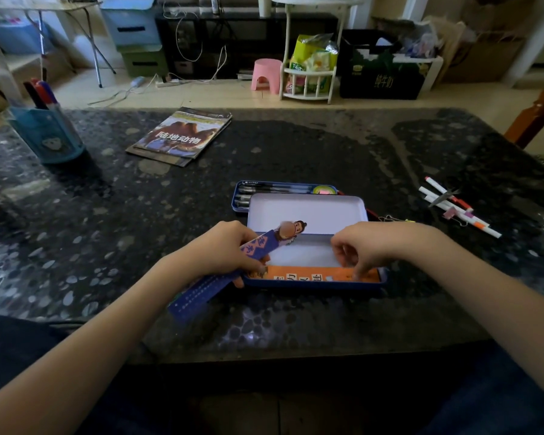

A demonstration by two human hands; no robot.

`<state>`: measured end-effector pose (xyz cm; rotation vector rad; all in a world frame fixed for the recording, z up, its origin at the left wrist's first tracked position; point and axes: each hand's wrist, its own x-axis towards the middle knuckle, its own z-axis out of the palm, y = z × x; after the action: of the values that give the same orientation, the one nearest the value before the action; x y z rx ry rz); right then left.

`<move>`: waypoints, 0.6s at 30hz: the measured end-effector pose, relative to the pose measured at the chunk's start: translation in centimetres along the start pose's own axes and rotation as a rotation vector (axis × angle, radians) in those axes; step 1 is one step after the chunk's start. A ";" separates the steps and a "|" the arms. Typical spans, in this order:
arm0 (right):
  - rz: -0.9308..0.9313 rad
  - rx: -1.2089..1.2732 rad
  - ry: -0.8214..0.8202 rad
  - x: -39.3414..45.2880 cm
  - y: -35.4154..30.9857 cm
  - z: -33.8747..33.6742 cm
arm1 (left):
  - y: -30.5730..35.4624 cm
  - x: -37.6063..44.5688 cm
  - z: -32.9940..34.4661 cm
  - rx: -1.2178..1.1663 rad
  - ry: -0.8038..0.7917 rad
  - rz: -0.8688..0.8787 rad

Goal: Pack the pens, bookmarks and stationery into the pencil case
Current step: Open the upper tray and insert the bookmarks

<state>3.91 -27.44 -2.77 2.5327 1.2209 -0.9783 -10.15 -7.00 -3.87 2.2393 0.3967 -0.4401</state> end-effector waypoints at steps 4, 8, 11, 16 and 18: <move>-0.007 -0.051 0.021 0.5 -0.1 0.4 | 0.0 0.0 0.1 -0.010 0.001 0.008; -0.021 0.007 -0.006 0.3 0.2 0.0 | -0.2 -0.3 -0.4 -0.007 0.047 0.046; -0.095 0.112 0.125 -0.3 0.4 -0.9 | -0.4 -0.3 -1.0 -0.103 0.247 0.126; -0.261 0.480 0.257 -0.2 -2.4 -0.2 | 0.1 0.1 -0.3 -0.580 0.322 0.127; -0.286 0.584 0.218 0.2 -4.2 0.7 | 0.3 0.3 0.0 -0.696 0.319 0.103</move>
<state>0.52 -24.89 -2.92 3.0245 1.5847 -1.3102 -9.76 -7.16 -3.80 1.6297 0.5034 0.1128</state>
